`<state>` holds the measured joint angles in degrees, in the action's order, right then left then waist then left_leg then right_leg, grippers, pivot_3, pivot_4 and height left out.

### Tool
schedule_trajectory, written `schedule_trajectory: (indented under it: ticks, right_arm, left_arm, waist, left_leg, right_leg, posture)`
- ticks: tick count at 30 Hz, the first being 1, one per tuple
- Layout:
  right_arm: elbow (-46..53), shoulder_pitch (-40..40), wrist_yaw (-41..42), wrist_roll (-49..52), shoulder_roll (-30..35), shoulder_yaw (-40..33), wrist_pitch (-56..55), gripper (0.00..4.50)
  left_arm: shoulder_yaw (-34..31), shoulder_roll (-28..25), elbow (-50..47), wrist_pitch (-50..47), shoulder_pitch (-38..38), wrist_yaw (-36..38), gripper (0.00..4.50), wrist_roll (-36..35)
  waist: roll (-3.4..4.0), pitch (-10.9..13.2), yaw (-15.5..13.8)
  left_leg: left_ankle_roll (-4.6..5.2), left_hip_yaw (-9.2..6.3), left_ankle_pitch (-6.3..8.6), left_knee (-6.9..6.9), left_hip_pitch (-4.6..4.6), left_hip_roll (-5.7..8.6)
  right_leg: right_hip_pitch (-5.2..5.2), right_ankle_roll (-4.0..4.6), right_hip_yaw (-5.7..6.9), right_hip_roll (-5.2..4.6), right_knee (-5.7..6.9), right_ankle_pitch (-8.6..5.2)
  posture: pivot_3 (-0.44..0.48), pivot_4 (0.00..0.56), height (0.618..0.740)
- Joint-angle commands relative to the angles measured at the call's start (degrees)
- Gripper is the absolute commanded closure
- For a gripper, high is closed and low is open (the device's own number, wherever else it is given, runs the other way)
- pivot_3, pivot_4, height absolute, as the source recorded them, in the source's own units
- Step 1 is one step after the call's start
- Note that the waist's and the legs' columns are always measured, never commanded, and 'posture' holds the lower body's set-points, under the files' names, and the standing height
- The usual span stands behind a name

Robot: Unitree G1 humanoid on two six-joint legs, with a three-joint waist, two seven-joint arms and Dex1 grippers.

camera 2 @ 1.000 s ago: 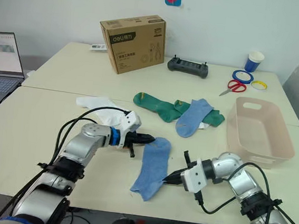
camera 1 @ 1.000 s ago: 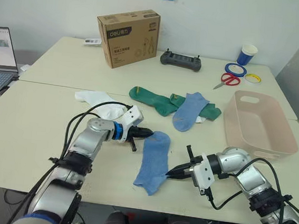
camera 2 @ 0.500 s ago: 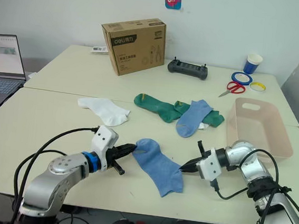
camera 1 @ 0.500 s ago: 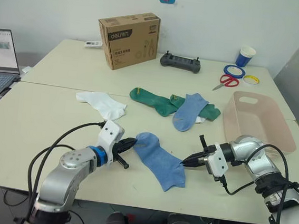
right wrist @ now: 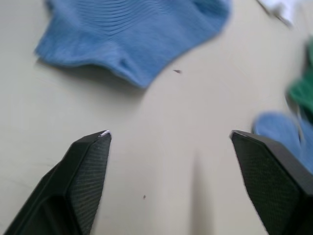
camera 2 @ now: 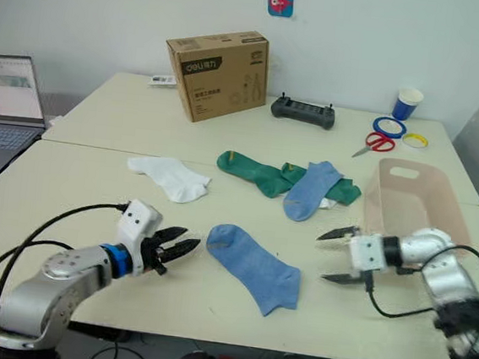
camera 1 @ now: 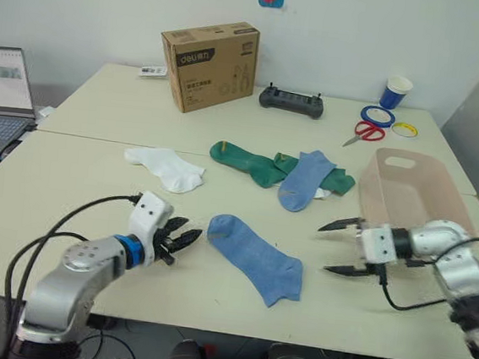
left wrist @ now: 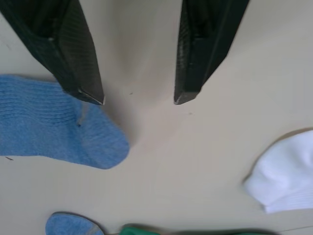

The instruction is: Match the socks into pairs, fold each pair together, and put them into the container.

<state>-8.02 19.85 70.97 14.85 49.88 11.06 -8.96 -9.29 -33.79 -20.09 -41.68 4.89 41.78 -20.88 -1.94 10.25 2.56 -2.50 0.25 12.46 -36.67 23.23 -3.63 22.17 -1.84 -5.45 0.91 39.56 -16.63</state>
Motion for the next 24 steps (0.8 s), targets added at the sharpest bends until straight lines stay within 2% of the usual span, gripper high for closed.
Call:
schedule_trajectory:
  ticks: [1, 4, 7, 12, 17, 20, 24]
  right_arm:
    - [21.79, -8.17, -11.67, 14.35, 1.75, -5.22, 31.98, 0.39]
    - [31.13, -12.48, -20.11, 22.98, 0.43, -8.15, 49.05, 0.39]
    - [36.74, -16.98, -27.62, 28.63, -2.23, -10.15, 59.76, 0.39]
    - [38.37, -16.46, -36.82, 36.80, -8.16, -12.23, 73.93, 0.39]
    - [37.20, -12.97, -42.96, 41.69, -13.78, -13.58, 81.95, 0.39]
    - [34.97, -9.91, -46.03, 45.29, -18.06, -15.47, 85.04, 1.02]
    - [33.48, -8.25, -46.30, 44.84, -17.60, -15.82, 86.42, 2.41]
  left_arm:
    - [1.72, -3.56, 4.84, 5.72, 4.95, 8.08, 2.02, -1.64]
    - [6.27, -4.99, 12.53, 10.63, 10.03, 11.54, 2.02, 1.60]
    - [11.56, -4.55, 20.57, 14.08, 17.27, 16.49, 2.02, 3.51]
    - [17.60, -2.87, 31.78, 18.69, 24.99, 20.40, 2.02, 7.44]
    - [19.41, -1.93, 35.41, 20.17, 26.35, 22.51, 2.02, 8.69]
    - [19.17, -2.39, 31.83, 17.86, 24.32, 23.80, 2.63, 7.29]
    - [17.34, -1.92, 29.24, 17.30, 22.28, 21.15, 3.91, 7.20]
  waist:
    - [0.00, 0.00, -0.46]
    - [0.04, -0.01, -0.52]
    - [-0.02, -0.05, -0.62]
    - [-0.03, -0.05, -0.45]
    - [-0.03, -0.05, -0.17]
    - [-0.03, -0.05, -0.11]
    - [-0.02, -0.04, -0.21]
  left_leg:
    - [0.00, -0.04, 0.00, 0.03, 0.01, 0.00]
    - [-0.01, 0.01, 0.00, 0.08, -0.02, 0.01]
    - [-0.01, 0.09, 0.00, 0.07, 0.00, 0.03]
    - [0.00, 0.08, 0.01, 0.07, 0.32, 0.04]
    - [0.02, 0.00, 0.02, 0.06, 0.53, 0.03]
    - [0.02, -0.07, 0.02, 0.06, 0.64, -0.01]
    - [0.02, -0.05, 0.02, 0.06, 0.69, 0.02]
  right_leg:
    - [0.02, 0.02, 0.01, 0.00, 0.02, -0.02]
    - [0.07, -0.20, -0.01, 0.02, 0.05, -0.18]
    - [0.06, -0.12, -0.07, 0.02, -0.09, -0.25]
    - [0.15, -0.58, -0.05, 0.03, -0.49, 0.03]
    - [0.28, -0.61, 0.01, 0.06, -0.54, 0.04]
    - [0.36, -0.61, 0.08, 0.08, -0.53, 0.04]
    - [0.39, -0.61, 0.07, 0.05, -0.54, 0.04]
  posture:
    - [0.000, 0.150, 0.740]
    - [0.000, 0.150, 0.740]
    - [0.000, 0.150, 0.740]
    - [0.000, 0.150, 0.740]
    - [0.000, 0.150, 0.740]
    - [0.000, 0.150, 0.740]
    - [0.000, 0.150, 0.740]
